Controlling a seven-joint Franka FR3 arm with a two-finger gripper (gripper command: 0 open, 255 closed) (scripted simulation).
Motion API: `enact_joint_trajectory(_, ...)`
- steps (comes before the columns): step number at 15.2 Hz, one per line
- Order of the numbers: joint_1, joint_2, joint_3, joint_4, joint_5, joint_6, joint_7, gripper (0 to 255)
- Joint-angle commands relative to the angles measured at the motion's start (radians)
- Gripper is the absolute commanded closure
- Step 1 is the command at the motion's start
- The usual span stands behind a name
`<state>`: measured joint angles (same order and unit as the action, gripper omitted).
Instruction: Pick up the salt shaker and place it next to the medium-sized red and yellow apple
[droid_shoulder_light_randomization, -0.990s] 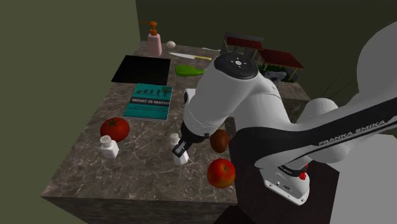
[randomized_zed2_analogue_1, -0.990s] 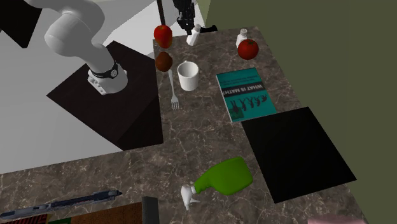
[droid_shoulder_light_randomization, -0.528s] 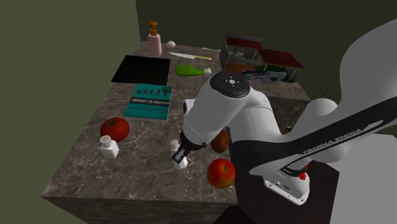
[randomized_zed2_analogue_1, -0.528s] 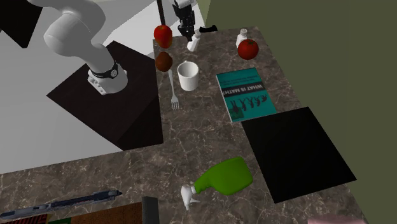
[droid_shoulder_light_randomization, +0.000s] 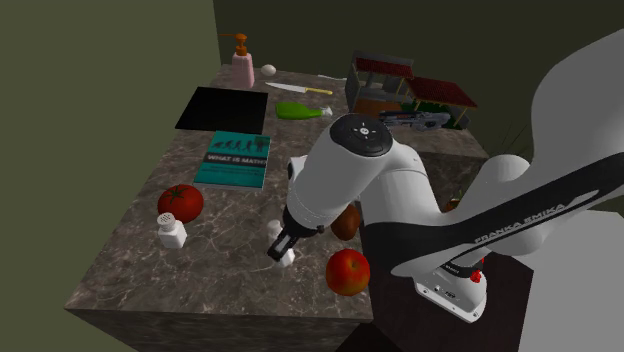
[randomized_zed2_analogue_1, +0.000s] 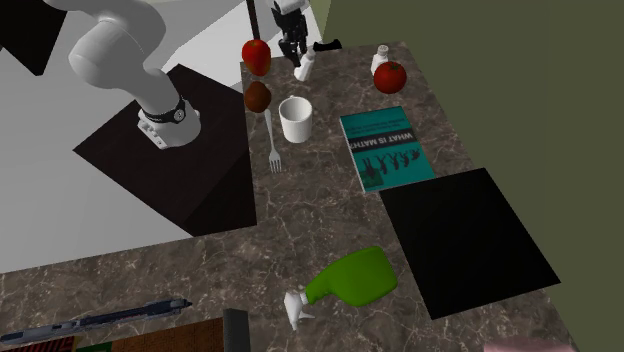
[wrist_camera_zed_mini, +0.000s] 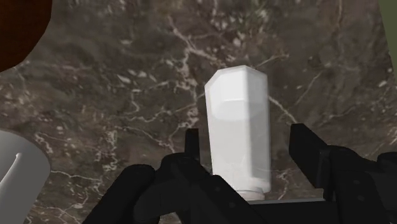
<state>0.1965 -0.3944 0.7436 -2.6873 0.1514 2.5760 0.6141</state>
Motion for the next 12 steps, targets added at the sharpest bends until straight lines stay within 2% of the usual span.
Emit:
enact_joint_trajectory(1, 0.000, 0.001, 0.000, -0.002, 0.000, 0.000, 0.000, 0)
enact_joint_trajectory(5, 0.000, 0.001, 0.000, -0.001, 0.000, -0.001, 0.000, 0)
enact_joint_trajectory(9, 0.076, -0.133, -0.075, 0.034, 0.059, -0.167, -0.046, 0)
enact_joint_trajectory(12, 0.077, -0.133, -0.075, 0.034, 0.059, -0.167, -0.046, 0)
